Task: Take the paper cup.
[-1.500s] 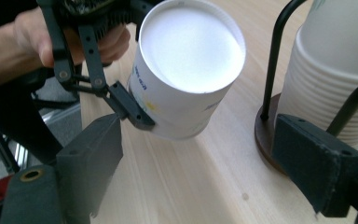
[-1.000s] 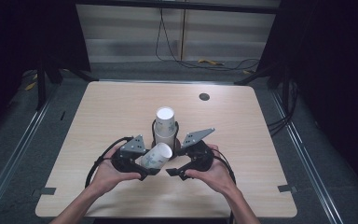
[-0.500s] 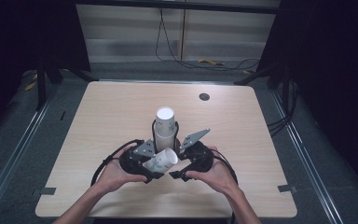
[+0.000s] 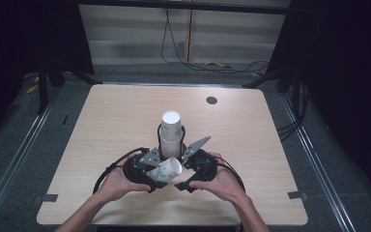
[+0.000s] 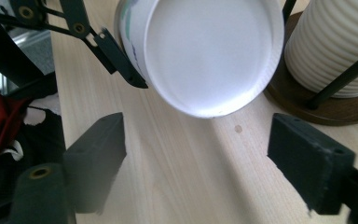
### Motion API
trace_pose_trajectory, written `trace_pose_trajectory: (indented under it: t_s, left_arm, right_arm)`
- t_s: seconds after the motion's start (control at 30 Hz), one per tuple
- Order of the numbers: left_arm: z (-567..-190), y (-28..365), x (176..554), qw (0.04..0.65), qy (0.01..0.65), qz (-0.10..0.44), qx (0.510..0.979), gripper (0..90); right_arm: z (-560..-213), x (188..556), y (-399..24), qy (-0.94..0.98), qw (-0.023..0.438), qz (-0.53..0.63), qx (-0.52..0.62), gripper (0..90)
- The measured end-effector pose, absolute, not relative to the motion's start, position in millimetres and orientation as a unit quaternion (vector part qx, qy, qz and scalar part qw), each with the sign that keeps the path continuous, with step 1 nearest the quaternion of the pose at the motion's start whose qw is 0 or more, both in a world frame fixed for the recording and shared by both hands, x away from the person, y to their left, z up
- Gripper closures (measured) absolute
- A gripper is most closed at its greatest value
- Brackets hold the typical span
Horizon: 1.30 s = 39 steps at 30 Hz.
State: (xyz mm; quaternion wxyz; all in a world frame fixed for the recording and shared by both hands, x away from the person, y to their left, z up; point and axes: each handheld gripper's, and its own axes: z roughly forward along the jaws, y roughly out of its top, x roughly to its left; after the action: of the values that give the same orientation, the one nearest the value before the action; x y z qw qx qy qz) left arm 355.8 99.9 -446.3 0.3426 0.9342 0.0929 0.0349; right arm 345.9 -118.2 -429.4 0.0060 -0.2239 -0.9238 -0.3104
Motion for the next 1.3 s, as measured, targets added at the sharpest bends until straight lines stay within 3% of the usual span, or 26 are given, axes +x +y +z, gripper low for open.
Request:
trace_pose_trajectory:
  t_s: [0.2, 0.27, 0.57, 1.3]
  left_arm:
    - [-447.8, 96.3, 354.0, 0.317, 0.08, 0.037, 0.944, 30.8]
    - [-448.6, 95.3, 353.2, 0.314, 0.076, 0.035, 0.946, 30.8]
    - [-449.1, 93.4, 350.4, 0.304, 0.069, 0.034, 0.949, 30.8]
    - [-448.6, 79.0, 335.7, 0.286, 0.033, 0.046, 0.956, 31.0]
  right_arm:
    - [-432.8, 345.0, -114.9, -0.933, 0.005, -0.287, -0.217, 18.2]
    - [-433.0, 344.4, -112.6, -0.938, -0.007, -0.275, -0.214, 23.0]
    - [-432.7, 344.8, -109.4, -0.94, 0.0, -0.27, -0.207, 27.0]
    - [-433.4, 347.8, -106.5, -0.938, 0.059, -0.279, -0.196, 28.9]
